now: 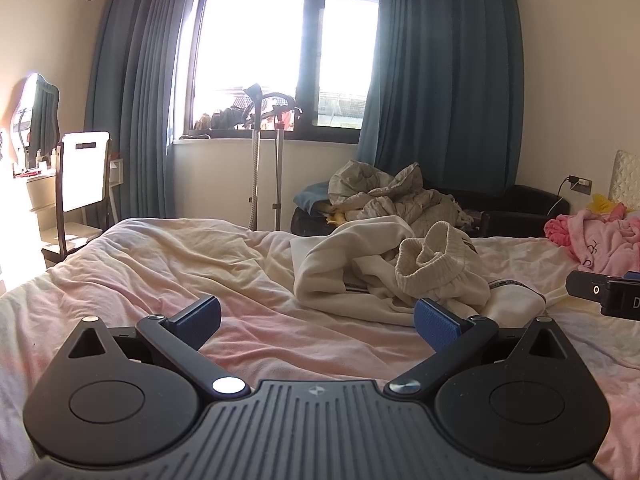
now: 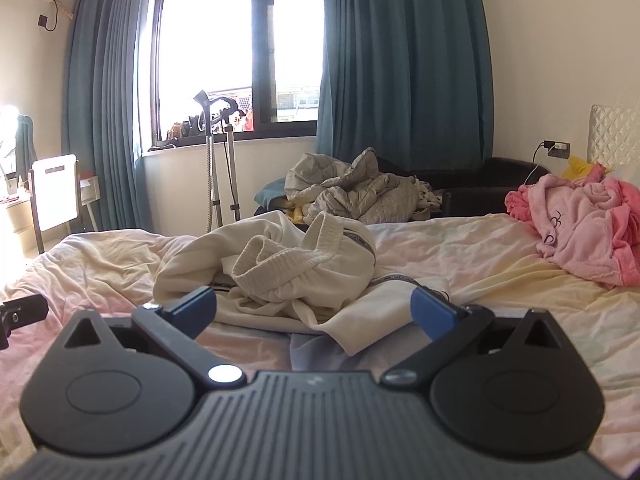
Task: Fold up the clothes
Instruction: 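Move both tools toward the cream sweatpants on the bed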
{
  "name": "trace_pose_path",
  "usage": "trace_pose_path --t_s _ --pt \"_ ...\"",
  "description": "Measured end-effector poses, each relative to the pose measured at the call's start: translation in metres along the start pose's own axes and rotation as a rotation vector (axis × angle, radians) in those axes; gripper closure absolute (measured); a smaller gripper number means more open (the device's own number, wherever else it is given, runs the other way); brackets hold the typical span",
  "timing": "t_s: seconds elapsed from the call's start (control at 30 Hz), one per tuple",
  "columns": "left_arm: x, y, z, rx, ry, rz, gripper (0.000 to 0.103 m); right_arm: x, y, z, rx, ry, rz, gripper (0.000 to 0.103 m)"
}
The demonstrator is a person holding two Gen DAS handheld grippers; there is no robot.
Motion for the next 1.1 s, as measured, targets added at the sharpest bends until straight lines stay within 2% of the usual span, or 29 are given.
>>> trace_pose_path --t_s 0.27,0.5,0.9,1.1 --pt "-0.001 0.003 0.0 0.007 0.005 0.014 0.0 -0.003 0.003 0.003 0.001 -0.009 0.024 0.0" --pt "-0.001 0.002 0.001 0.005 0.002 0.009 0.0 0.002 0.007 -0.007 0.046 0.064 0.078 0.0" --pt "-0.001 0.001 0.001 0.008 0.005 0.003 0.0 0.002 0.001 -0.006 0.065 0.06 0.062 0.0" --pt "-0.001 -0.001 0.001 0.005 0.004 -0.011 0.0 0.003 0.005 -0.006 0.091 0.068 0.099 0.0"
Point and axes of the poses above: each gripper's, at about its wrist camera, not at the fingertips, and z roughly the way its jaws point, y to its right, x to its top, the point moved 7 cm from there along z, roughly the way its jaws point, and after that the axes turned 13 degrees about -y, right-handed, at the moved point
